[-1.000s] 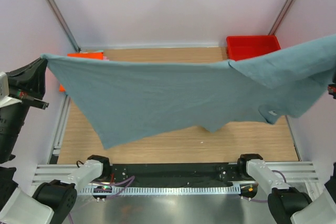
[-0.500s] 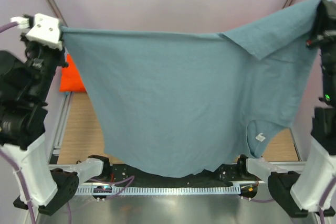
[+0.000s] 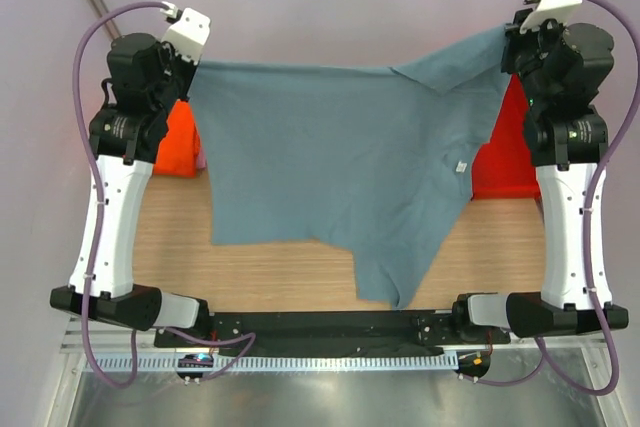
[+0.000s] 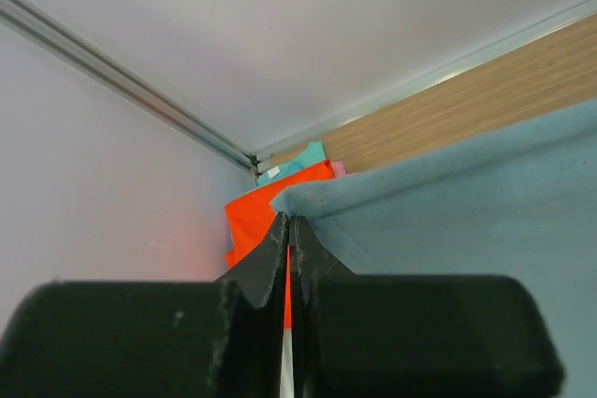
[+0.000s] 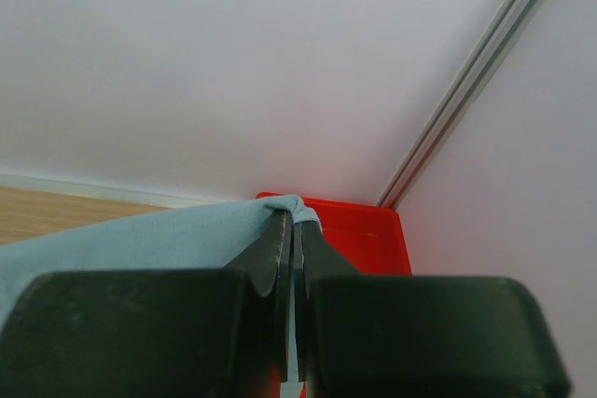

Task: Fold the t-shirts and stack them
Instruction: Flatten the tshirt out

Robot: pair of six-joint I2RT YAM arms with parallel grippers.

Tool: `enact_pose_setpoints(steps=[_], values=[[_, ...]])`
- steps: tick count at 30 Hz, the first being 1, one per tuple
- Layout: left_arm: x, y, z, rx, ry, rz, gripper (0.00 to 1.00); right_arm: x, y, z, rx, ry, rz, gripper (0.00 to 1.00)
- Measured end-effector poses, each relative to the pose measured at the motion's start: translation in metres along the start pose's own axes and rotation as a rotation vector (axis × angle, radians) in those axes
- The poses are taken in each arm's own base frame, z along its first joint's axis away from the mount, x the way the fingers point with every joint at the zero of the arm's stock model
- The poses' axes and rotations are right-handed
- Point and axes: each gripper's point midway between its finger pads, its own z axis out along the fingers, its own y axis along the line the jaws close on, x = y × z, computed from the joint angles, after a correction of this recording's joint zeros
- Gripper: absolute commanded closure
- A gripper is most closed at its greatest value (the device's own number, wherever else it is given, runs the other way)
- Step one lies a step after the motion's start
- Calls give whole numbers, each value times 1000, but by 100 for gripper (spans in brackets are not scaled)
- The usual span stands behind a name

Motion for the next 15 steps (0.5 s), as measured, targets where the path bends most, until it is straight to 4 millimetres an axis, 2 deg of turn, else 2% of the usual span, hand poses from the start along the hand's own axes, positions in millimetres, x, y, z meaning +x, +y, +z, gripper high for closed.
enact_pose_setpoints(steps=[4, 8, 10, 13, 15], values=[[-9, 7, -4, -19, -29, -6, 100, -11, -3, -5, 9, -30, 2, 99], [-25, 18, -28, -43, -89, -19, 100, -32, -9, -22, 22, -81, 4, 99], [-32, 23, -46, -50, -122, -35, 100, -44, -12, -40, 26, -112, 8, 99], [-43, 33, -89, -71, -190, -61, 100, -64, -16, -79, 29, -163, 13, 99], [-50, 41, -122, -90, -242, -81, 100, -83, -21, -116, 36, -221, 14, 99]])
